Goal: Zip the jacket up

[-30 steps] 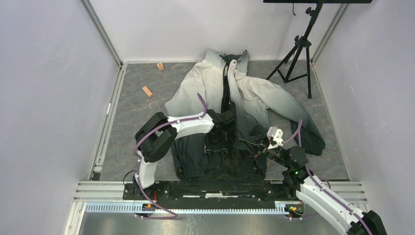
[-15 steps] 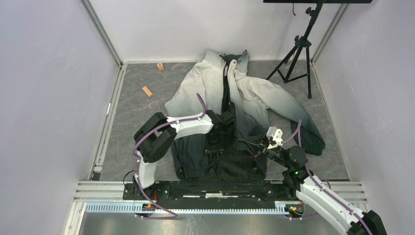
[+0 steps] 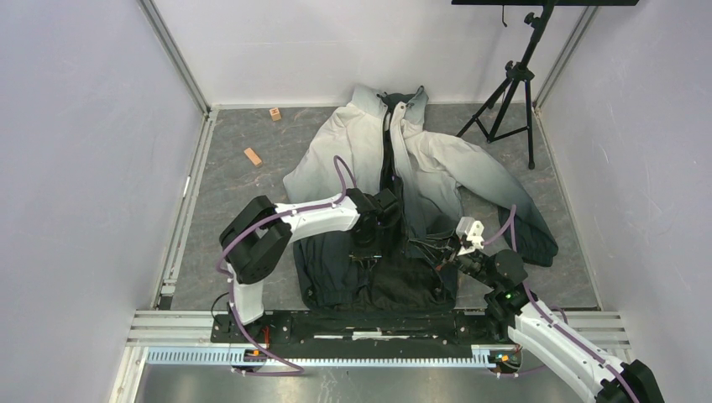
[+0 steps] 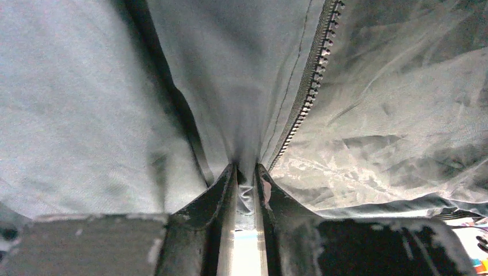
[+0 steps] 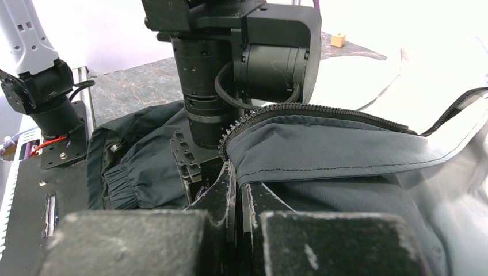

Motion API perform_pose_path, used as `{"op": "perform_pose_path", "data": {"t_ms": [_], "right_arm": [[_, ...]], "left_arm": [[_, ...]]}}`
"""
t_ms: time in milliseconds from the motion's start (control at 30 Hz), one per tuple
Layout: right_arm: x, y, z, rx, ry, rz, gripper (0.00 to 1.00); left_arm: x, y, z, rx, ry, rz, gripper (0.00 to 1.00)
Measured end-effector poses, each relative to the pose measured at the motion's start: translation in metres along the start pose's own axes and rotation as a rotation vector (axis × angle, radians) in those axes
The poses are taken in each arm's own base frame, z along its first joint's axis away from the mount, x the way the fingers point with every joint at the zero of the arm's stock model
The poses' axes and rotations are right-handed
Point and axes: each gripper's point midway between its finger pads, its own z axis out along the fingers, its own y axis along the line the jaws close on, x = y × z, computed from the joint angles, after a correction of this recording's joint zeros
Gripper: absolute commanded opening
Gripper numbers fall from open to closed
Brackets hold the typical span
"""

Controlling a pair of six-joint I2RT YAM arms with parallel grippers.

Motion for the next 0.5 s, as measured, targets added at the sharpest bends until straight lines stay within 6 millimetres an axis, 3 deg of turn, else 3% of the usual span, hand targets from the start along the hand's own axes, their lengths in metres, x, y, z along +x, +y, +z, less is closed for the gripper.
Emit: {"op": "perform_pose_path", "data": {"t_ms": [200, 400, 500], "right_arm": [[0.0013, -0.0001, -0.0002, 0.001, 0.005, 0.003, 0.00], [0.0012, -0.0002, -0.0002, 0.001, 0.005, 0.002, 0.00], [0.0018, -0.0003, -0.0001, 0.002, 0.007, 0.003, 0.00]], "left_arm": [[0.0001, 0.0049, -0.0025, -0.005, -0.015, 0.026, 0.29], [0.0003, 0.0051, -0.0023, -0.005, -0.017, 0.042, 0.65], [0.0029, 0.0027, -0.0016, -0.010, -0.026, 0.057, 0.70]]}}
